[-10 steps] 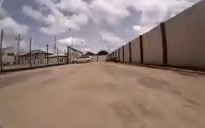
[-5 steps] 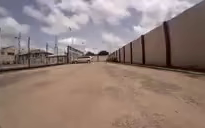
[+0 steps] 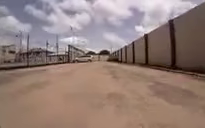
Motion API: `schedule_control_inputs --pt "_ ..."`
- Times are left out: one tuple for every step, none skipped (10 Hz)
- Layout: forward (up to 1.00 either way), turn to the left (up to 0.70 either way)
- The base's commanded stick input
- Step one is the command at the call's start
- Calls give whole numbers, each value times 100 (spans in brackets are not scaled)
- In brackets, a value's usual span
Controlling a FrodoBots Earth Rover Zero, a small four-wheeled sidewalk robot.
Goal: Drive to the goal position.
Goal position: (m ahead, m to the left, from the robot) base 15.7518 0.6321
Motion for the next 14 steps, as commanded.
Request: schedule_control_inputs --pt "85 0" --pt "85 -8" --pt "85 -20" --pt "85 -27" --pt "85 -9" --pt "85 -2" --pt "85 0" --pt "85 0" --pt "85 0" --pt "85 0" --pt "85 0" --pt "85 0" --pt "85 0" --pt "85 0"
